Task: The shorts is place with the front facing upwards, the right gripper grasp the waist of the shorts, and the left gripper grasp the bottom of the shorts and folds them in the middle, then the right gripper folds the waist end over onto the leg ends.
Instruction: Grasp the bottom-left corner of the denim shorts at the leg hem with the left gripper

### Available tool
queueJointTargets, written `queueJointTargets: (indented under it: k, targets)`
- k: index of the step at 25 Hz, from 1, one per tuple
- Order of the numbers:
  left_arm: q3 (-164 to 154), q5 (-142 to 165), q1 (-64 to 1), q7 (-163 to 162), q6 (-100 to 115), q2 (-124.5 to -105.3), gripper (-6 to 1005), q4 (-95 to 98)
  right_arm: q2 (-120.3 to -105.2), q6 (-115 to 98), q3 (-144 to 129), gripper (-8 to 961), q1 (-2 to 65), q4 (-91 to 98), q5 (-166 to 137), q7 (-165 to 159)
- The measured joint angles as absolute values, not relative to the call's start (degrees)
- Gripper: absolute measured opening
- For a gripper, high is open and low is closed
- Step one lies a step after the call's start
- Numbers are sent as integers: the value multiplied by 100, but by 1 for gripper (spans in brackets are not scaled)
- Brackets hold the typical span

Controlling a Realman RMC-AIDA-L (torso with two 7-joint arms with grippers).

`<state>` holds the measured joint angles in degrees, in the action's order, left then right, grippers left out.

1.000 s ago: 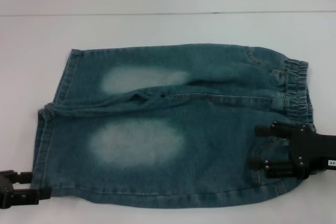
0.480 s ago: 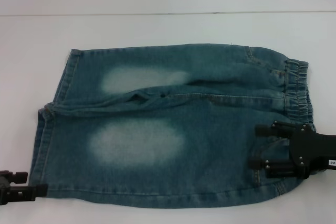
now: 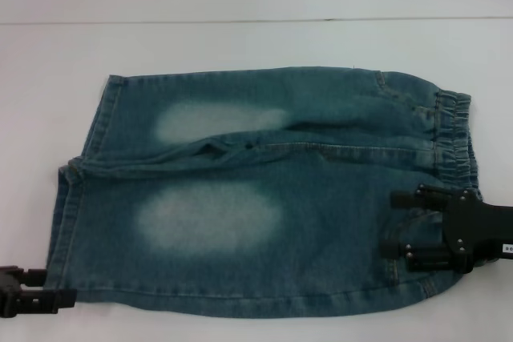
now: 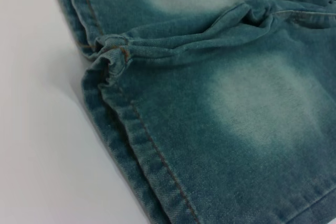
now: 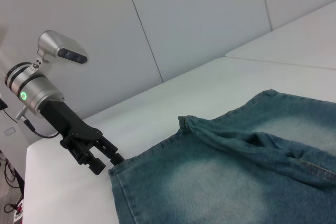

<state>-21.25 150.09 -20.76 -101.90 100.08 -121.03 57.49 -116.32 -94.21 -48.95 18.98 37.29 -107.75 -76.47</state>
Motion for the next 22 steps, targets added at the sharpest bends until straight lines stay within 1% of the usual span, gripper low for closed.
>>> queueJointTargets:
  k: [22]
  targets:
    - [-2247, 14966, -2171, -10240, 10185, -12163, 860, 5905, -11645, -9412, -4895, 947, 1900, 3717, -10775, -7646]
